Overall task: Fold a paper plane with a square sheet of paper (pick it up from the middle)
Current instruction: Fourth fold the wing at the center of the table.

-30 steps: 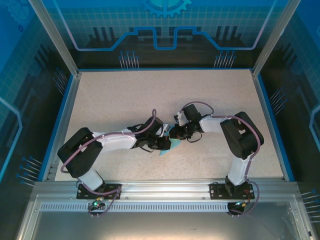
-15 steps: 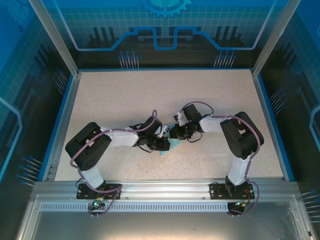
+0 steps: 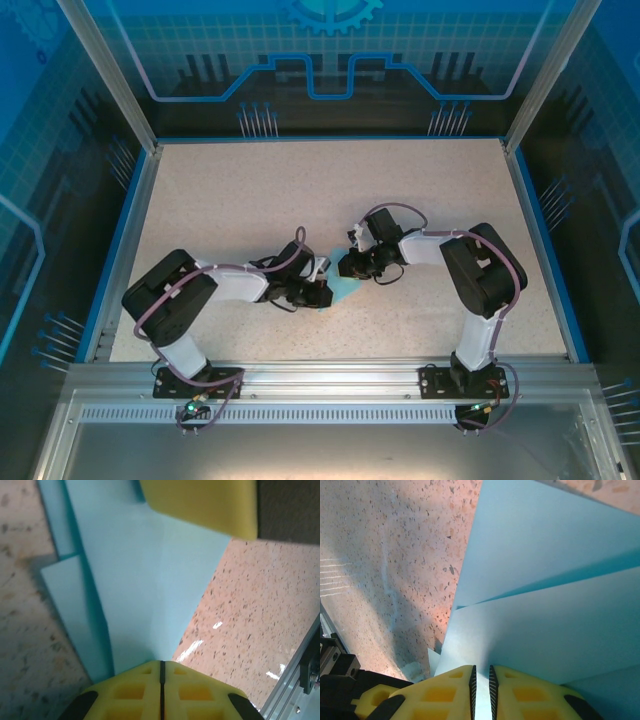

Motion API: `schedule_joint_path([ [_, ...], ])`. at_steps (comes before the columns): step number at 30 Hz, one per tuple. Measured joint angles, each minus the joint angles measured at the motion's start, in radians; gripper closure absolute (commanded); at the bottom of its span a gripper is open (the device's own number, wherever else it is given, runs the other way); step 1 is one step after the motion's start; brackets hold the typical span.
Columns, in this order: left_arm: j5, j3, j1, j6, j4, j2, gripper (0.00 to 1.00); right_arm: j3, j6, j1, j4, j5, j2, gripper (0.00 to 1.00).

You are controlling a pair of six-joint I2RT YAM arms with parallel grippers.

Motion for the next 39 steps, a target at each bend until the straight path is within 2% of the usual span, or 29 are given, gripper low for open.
schedule_joint_path([
  [8,-0.003,-0.039,0.0,0.002,-0.032,-0.048,0.88,0.006,0.0,0.0,-0.005,-0.007,0.006,0.81],
  [19,-0.015,-0.038,0.002,0.045,-0.304,-0.159,0.84,0.008,0.0,0.0,-0.005,-0.017,0.008,0.81],
  [25,-0.019,0.018,0.002,0.042,-0.334,-0.195,0.83,0.01,0.0,0.0,-0.006,-0.017,0.008,0.81],
  [32,-0.014,0.146,0.002,0.027,-0.256,-0.111,0.84,0.011,0.0,0.0,-0.008,-0.017,0.008,0.8],
  [39,-0.011,0.175,0.002,0.026,-0.209,0.039,0.87,0.02,0.0,0.0,-0.016,-0.01,0.01,0.8],
])
